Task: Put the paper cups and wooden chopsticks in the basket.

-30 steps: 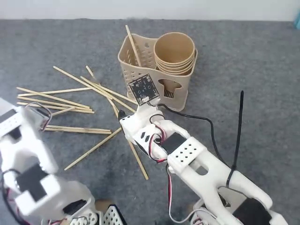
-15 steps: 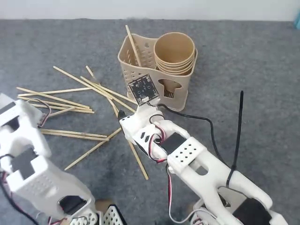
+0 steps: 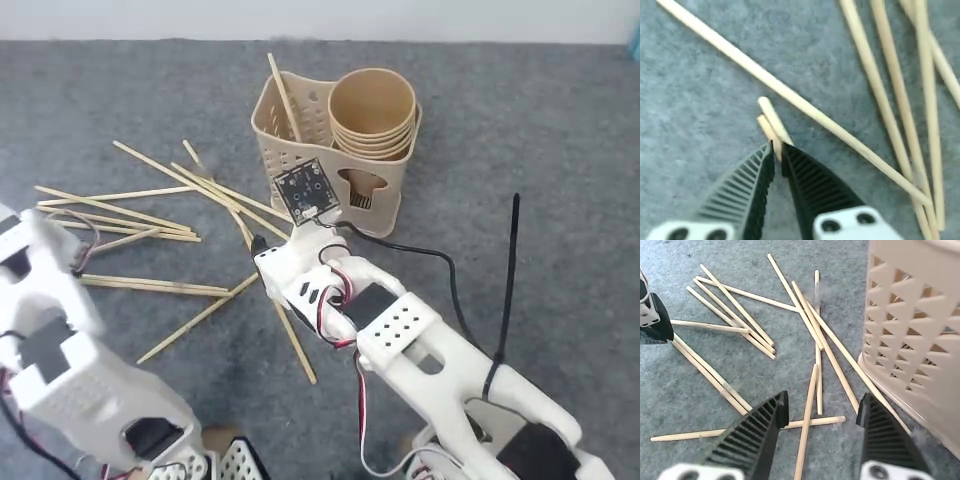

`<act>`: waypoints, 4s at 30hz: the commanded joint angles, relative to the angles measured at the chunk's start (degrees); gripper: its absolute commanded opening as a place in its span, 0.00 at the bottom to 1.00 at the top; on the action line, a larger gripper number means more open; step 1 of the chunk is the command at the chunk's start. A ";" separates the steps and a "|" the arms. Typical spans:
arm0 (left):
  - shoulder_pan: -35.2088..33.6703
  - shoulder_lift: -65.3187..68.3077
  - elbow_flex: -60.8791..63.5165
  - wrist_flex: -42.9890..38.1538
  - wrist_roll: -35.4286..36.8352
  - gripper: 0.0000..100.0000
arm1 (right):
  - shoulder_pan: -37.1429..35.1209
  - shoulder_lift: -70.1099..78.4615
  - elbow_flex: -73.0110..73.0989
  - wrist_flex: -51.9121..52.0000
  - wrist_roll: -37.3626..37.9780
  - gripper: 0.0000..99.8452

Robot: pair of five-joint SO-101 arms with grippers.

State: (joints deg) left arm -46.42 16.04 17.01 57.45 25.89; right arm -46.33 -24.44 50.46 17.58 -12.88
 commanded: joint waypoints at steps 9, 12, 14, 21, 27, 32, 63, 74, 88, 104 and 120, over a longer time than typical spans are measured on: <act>-1.49 0.53 -0.22 -5.98 -0.79 0.15 | -0.22 -2.15 -0.26 -1.01 1.14 0.23; -1.49 4.40 -0.57 -8.88 -0.88 0.15 | -0.22 -2.15 -0.26 -1.01 1.14 0.23; -1.41 6.95 -3.12 -7.21 -0.97 0.15 | -0.22 -2.15 -0.26 -1.01 1.14 0.23; -0.79 14.42 -12.26 0.79 -1.05 0.13 | -0.22 -2.15 -0.26 -1.01 1.14 0.23; -0.88 13.98 -13.58 5.10 -4.84 0.02 | -0.22 -2.15 -0.26 -1.01 1.14 0.23; -0.79 11.43 -11.21 4.40 -7.47 0.02 | -0.22 -2.15 -0.26 -1.01 3.69 0.23; 6.24 -65.67 9.10 1.32 -9.67 0.01 | -4.00 -2.15 -0.70 3.47 5.45 0.23; 6.86 -81.49 14.55 -18.20 -16.26 0.01 | -4.09 19.38 -19.25 17.36 0.26 0.23; 28.84 -75.08 11.21 -53.54 -5.63 0.01 | -4.26 26.51 -23.21 17.19 0.53 0.23; 48.09 -47.65 -2.24 -63.82 -11.96 0.01 | -3.91 26.59 -23.21 17.19 0.62 0.23; 50.64 -30.24 -2.07 -72.97 -17.67 0.03 | -4.09 26.59 -23.38 17.10 0.62 0.23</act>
State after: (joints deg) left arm 3.78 -13.58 17.89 -14.99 8.92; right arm -50.02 2.55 30.59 34.99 -12.09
